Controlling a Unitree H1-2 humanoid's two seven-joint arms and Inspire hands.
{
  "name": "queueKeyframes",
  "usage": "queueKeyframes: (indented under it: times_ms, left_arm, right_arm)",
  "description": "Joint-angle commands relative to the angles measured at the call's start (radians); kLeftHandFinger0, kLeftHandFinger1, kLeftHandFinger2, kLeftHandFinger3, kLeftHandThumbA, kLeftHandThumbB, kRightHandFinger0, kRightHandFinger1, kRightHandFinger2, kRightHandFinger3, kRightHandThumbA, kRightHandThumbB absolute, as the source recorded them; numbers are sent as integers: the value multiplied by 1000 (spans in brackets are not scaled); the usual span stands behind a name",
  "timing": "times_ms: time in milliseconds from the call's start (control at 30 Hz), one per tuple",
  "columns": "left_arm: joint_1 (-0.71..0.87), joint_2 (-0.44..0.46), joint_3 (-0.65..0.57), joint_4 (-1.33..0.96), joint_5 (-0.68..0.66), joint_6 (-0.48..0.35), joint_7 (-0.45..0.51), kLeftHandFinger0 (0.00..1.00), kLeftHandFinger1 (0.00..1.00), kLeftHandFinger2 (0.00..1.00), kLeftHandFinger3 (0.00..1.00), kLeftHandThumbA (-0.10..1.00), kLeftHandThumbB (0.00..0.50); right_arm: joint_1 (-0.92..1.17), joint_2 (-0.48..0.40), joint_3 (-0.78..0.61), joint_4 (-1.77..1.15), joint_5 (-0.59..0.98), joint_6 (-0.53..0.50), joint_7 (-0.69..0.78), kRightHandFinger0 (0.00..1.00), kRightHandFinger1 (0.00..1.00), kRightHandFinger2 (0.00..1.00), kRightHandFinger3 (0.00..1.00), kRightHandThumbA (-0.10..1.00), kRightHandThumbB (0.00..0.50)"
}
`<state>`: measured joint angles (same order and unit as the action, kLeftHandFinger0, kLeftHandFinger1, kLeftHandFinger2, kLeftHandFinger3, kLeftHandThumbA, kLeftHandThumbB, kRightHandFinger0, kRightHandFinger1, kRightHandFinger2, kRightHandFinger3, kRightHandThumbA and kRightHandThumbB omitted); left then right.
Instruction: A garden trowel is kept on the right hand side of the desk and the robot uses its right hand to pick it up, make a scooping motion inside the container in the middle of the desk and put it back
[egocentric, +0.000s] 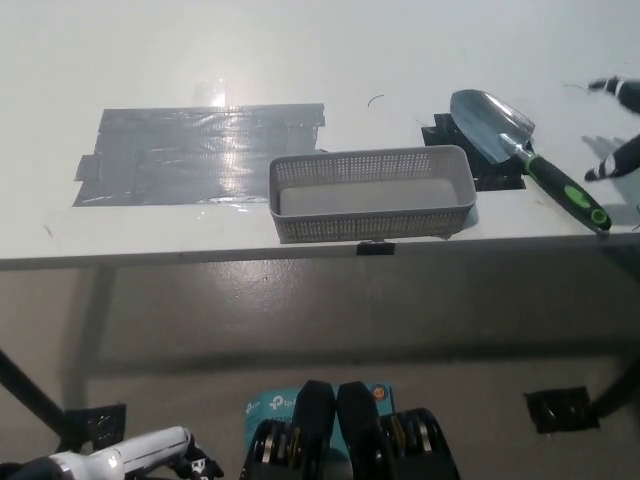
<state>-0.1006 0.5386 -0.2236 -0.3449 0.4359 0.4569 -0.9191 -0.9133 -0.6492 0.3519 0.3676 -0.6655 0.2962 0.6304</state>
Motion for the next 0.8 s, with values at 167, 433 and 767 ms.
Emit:
queueKeyframes:
  times_ms: [167,433,767]
  left_arm:
    - [0,27,8,-28,3,13,7,876,726,756,785,1000,500]
    - [16,27,11,-39,1,13,17,896,724,753,778,1000,500]
    - [26,-7,23,-23,-8,13,52,859,708,743,770,1000,500]
  right_arm:
    - [216,-114,-233,-561,222,174,135,1000,1000,1000,1000,773,500]
    - [645,193,-489,-751,375,134,-78,1000,1000,1000,1000,339,201]
    - [926,438,-427,-622,235,-157,-318,792,906,1000,1000,105,172]
